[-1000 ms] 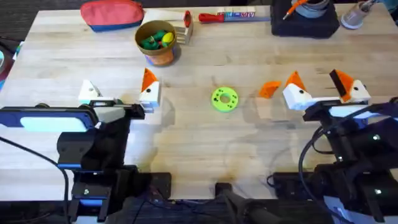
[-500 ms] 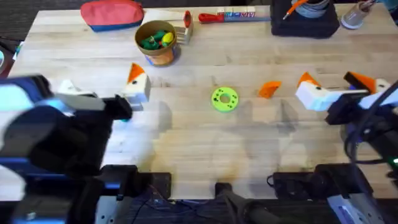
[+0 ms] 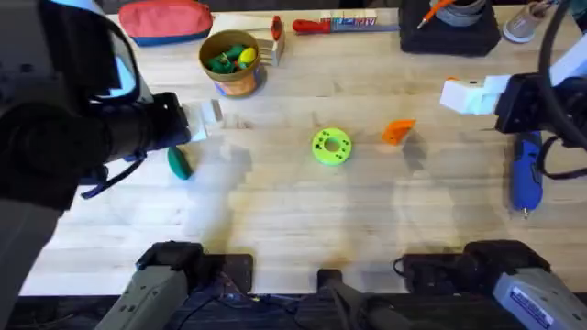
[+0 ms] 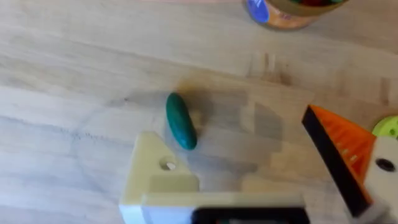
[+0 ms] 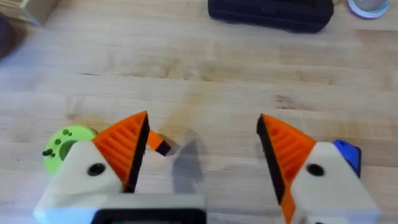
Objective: Pick up the gripper from the table and insert it into the empty holder that is missing its gripper. Then pick up a screw, insert it into the mounting hole, and use the screwdriver to tighten it. Finally, clean up the table by picking up the vegetable and placing it into the bucket.
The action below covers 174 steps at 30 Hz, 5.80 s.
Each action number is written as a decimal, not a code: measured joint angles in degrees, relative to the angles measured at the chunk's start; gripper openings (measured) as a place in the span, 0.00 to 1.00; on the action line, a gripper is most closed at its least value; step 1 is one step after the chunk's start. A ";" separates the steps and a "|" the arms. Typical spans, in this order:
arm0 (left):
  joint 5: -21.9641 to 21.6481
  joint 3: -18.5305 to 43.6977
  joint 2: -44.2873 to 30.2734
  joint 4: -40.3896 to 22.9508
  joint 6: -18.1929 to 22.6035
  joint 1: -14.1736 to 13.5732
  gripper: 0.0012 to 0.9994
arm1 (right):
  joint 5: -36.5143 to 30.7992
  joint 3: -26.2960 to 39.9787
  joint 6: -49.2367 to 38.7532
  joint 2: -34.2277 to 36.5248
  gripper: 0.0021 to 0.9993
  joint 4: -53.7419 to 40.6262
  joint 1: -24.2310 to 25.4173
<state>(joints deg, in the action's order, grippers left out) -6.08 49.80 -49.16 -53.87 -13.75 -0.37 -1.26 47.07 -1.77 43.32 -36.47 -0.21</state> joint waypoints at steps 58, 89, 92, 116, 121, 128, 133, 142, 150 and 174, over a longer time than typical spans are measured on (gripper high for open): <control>19.12 -3.19 10.92 26.46 13.85 -15.90 0.99 | 0.00 0.02 0.01 2.42 0.99 0.00 0.00; 19.98 -32.72 35.78 44.88 13.94 -15.90 0.99 | 0.00 0.02 0.01 2.42 0.99 0.00 0.00; 19.75 -35.13 43.05 41.87 13.28 -15.90 0.99 | 0.00 0.02 -0.01 2.44 0.99 0.00 0.00; 17.90 -49.48 49.11 54.12 11.56 -15.90 0.99 | 0.00 0.02 0.01 2.44 0.99 0.00 0.00; 17.85 -49.48 48.85 50.12 11.56 -15.90 0.99 | 0.00 0.02 0.01 2.43 0.99 0.00 0.00; 17.85 -49.48 48.85 50.10 11.56 -15.90 0.99 | 0.00 0.02 -0.01 2.43 0.99 0.00 0.00; 17.85 -49.48 48.85 50.10 11.56 -15.90 0.99 | 0.00 0.02 -0.01 2.44 0.99 0.00 0.00; 17.85 -49.48 48.85 50.10 11.56 -15.90 0.99 | 0.00 0.02 -0.01 2.42 0.99 0.00 0.00; 19.28 -49.48 48.86 50.19 11.56 -15.90 0.99 | 0.00 0.02 0.00 2.43 0.99 0.00 0.00; 50.39 -49.46 48.87 50.23 9.97 -15.90 0.99 | 1.61 0.76 -2.24 3.07 0.99 -1.54 -0.98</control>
<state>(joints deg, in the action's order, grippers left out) 44.31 0.34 -0.30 -3.64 -3.78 -16.27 0.36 47.83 -4.02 46.39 -38.01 -1.19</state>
